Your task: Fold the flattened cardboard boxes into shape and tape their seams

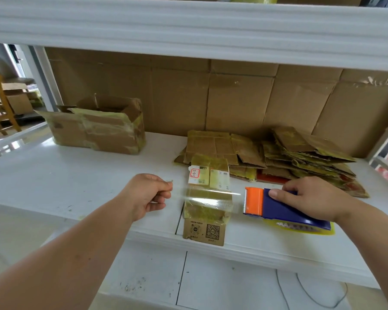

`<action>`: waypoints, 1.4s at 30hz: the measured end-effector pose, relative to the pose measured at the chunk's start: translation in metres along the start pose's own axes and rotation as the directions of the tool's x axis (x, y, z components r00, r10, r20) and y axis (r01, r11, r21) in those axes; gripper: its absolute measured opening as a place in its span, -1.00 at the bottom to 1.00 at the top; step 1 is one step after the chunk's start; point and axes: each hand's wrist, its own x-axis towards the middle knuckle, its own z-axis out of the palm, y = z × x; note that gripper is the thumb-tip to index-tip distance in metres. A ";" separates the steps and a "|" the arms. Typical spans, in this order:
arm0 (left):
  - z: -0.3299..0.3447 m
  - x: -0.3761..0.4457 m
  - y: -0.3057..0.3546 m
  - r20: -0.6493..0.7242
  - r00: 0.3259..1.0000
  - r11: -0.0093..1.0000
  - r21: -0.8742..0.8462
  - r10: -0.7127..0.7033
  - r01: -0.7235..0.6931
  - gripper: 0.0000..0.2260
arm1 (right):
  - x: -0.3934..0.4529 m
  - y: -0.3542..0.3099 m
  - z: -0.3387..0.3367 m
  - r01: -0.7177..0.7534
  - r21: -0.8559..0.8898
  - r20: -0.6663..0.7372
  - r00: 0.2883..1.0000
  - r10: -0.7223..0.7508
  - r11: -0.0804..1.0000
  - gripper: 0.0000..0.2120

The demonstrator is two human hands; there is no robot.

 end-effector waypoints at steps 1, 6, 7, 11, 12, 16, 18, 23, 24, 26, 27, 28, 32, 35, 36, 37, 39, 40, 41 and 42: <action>0.001 0.002 -0.002 0.000 1.000 1.000 -0.004 -0.008 0.008 -0.88 | 0.002 0.000 -0.001 -0.005 -0.011 0.007 1.000 0.005 1.000 -0.39; 0.008 0.010 -0.005 -0.009 0.999 0.999 -0.002 -0.035 0.035 -0.87 | 0.009 0.004 -0.002 -0.032 -0.069 0.041 0.999 0.034 0.997 -0.31; 0.009 0.011 -0.006 -0.011 0.999 0.999 0.000 -0.040 0.040 -0.88 | 0.012 0.004 -0.002 -0.042 -0.077 0.051 0.998 0.046 0.996 -0.30; 0.012 0.015 -0.012 -0.020 0.997 0.997 0.023 -0.076 0.077 -0.88 | 0.020 0.004 -0.001 -0.057 -0.143 0.082 0.994 0.070 0.988 -0.27; 0.013 0.015 -0.014 -0.020 0.996 0.996 0.030 -0.088 0.089 -0.88 | 0.022 0.003 0.000 -0.058 -0.161 0.090 0.993 0.073 0.985 -0.28; 0.018 0.017 -0.022 -0.025 0.990 0.987 0.073 -0.139 0.140 -0.86 | 0.026 -0.004 0.005 -0.064 -0.216 0.132 0.987 0.094 0.974 -0.37; 0.021 0.017 -0.025 -0.018 0.988 0.982 0.101 -0.156 0.157 -0.84 | 0.027 -0.008 0.006 -0.066 -0.246 0.136 0.986 0.102 0.967 -0.38; 0.031 0.015 -0.023 0.035 0.980 0.969 0.158 -0.197 0.189 -0.85 | 0.033 -0.018 0.008 -0.041 -0.328 0.147 0.985 0.094 0.944 -0.39; 0.033 0.014 -0.021 0.046 0.978 0.967 0.165 -0.204 0.194 -0.86 | 0.035 -0.021 0.008 -0.035 -0.338 0.151 0.984 0.091 0.941 -0.40; 0.034 0.014 -0.020 0.059 0.975 0.961 0.195 -0.212 0.197 -0.86 | 0.037 -0.023 0.010 -0.027 -0.344 0.159 0.983 0.086 0.939 -0.40; 0.034 0.015 -0.019 0.064 0.975 0.956 0.220 -0.215 0.196 -0.85 | 0.038 -0.024 0.010 -0.024 -0.345 0.162 0.983 0.085 0.938 -0.39; 0.034 0.016 -0.018 0.066 0.974 0.948 0.252 -0.216 0.194 -0.85 | 0.039 -0.025 0.010 -0.019 -0.349 0.163 0.983 0.081 0.937 -0.39; 0.033 0.020 -0.016 0.027 0.979 0.883 0.437 -0.203 0.171 -0.73 | 0.043 -0.026 0.012 -0.011 -0.353 0.162 0.984 0.072 0.936 -0.39; 0.035 0.025 -0.018 0.036 0.986 0.784 0.611 -0.165 0.110 -0.74 | 0.044 -0.025 0.011 -0.013 -0.349 0.157 0.985 0.072 0.937 -0.37; 0.035 0.027 -0.020 0.031 0.994 0.699 0.713 -0.107 0.053 -0.76 | 0.043 -0.025 0.012 -0.013 -0.350 0.158 0.985 0.072 0.937 -0.37; 0.035 0.029 -0.021 0.027 1.000 0.610 0.793 -0.016 -0.011 -0.80 | 0.043 -0.024 0.012 -0.012 -0.349 0.158 0.985 0.072 0.937 -0.36; 0.038 0.030 -0.020 0.046 0.983 0.570 0.809 0.177 -0.141 -0.81 | 0.043 -0.023 0.012 -0.012 -0.347 0.158 0.985 0.071 0.938 -0.37; 0.041 0.030 -0.017 0.079 0.958 0.594 0.770 0.274 -0.234 -0.75 | 0.042 -0.023 0.012 -0.014 -0.344 0.160 0.984 0.073 0.939 -0.38; 0.045 0.028 -0.013 0.126 0.922 0.588 0.737 0.367 -0.335 -0.68 | 0.042 -0.024 0.012 -0.015 -0.342 0.165 0.983 0.076 0.940 -0.39; 0.050 0.027 -0.010 0.190 0.878 0.540 0.726 0.438 -0.427 -0.62 | 0.041 -0.024 0.011 -0.015 -0.342 0.170 0.982 0.078 0.940 -0.39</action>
